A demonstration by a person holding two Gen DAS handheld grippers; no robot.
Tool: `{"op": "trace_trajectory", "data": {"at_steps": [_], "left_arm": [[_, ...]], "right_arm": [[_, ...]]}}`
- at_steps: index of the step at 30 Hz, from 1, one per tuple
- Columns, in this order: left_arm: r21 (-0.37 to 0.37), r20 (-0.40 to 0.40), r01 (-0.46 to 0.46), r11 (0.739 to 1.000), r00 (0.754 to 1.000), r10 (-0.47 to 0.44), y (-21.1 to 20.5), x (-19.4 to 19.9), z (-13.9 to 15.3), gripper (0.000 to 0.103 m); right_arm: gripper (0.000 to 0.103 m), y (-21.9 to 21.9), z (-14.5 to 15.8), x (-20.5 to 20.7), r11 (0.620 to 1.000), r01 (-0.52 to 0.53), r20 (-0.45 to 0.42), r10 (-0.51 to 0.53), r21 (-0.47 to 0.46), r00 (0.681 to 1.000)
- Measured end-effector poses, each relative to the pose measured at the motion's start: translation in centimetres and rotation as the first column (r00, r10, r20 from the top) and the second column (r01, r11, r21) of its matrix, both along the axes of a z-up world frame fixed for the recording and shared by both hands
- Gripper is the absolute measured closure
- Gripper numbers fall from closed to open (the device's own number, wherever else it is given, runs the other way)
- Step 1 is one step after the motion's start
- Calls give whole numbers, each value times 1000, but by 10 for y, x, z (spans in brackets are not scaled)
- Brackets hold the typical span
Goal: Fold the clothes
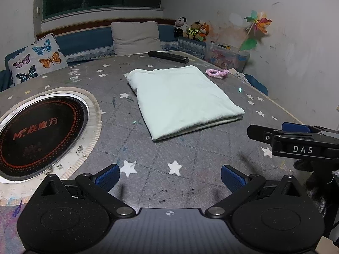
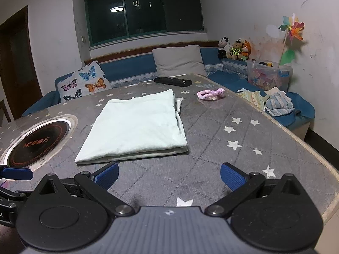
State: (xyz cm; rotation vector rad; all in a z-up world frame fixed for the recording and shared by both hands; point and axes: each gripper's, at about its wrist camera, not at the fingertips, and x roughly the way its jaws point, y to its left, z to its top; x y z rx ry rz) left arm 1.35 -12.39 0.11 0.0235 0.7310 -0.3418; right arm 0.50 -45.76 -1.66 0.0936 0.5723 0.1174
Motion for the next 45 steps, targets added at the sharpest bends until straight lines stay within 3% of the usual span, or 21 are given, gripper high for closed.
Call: {"op": "trace_trajectory", "data": {"at_steps": [45], "left_arm": [[4, -37, -11, 1000, 999, 11, -1, 16, -8, 0]], "right_arm": [[0, 10, -10, 15, 1000, -29, -60, 29, 5, 998]]}}
